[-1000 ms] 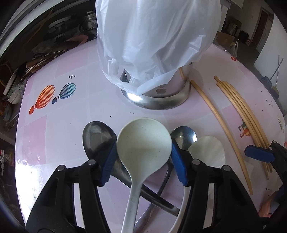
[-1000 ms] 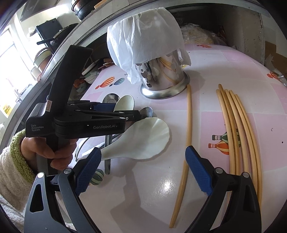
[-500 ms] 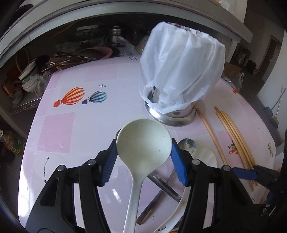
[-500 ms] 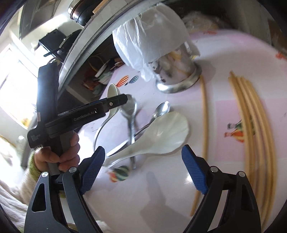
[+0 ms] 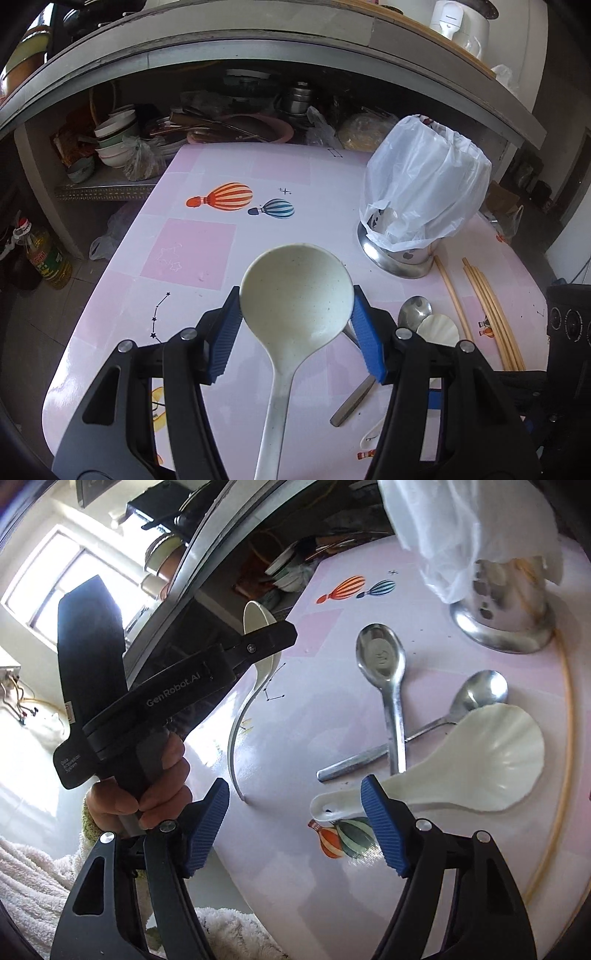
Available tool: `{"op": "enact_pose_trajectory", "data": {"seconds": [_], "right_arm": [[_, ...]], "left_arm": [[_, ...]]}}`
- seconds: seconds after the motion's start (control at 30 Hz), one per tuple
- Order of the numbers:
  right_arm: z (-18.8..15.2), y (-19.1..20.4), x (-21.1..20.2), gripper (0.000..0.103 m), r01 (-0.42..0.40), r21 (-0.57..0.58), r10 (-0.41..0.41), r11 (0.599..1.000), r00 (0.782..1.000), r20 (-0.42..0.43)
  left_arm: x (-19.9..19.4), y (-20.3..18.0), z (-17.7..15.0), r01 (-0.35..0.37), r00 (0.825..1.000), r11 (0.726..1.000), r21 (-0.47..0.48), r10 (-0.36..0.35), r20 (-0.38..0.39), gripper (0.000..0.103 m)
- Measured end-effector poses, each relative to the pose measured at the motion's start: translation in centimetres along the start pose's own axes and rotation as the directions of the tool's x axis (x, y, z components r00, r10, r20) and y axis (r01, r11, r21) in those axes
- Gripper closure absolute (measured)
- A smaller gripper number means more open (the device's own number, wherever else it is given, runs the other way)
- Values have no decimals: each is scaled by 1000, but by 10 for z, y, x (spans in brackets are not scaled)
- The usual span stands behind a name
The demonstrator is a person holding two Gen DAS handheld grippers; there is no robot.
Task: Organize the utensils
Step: 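Lift the cream ladle off the table with the left tool, then grasp the white shell-shaped rice paddle with the right tool while the left tool holds the ladle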
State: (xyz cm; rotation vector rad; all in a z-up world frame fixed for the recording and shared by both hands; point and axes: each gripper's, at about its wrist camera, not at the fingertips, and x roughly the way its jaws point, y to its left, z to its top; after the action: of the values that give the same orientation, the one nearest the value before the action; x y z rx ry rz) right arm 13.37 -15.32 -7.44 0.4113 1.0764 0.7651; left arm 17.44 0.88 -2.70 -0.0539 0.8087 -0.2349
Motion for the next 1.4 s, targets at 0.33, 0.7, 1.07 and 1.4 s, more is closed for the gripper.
{"op": "enact_pose_trajectory", "data": {"seconds": [0.33, 0.7, 1.07, 1.4], "right_arm": [[22, 6, 57, 30, 2, -24, -7, 1000, 976, -217], [-22, -11, 8, 30, 66, 51, -51, 997, 966, -255], [-24, -17, -54, 30, 240, 3, -239, 971, 968, -75], [15, -39, -28, 27, 515, -157, -522, 843, 853, -10]], "left_arm": [[-11, 20, -10, -2, 1000, 998, -57, 3, 20, 48], [-8, 26, -13, 25, 1000, 997, -78, -23, 20, 48], [-9, 24, -15, 43, 999, 996, -76, -42, 24, 48], [-11, 26, -16, 37, 999, 995, -90, -35, 27, 48]]}}
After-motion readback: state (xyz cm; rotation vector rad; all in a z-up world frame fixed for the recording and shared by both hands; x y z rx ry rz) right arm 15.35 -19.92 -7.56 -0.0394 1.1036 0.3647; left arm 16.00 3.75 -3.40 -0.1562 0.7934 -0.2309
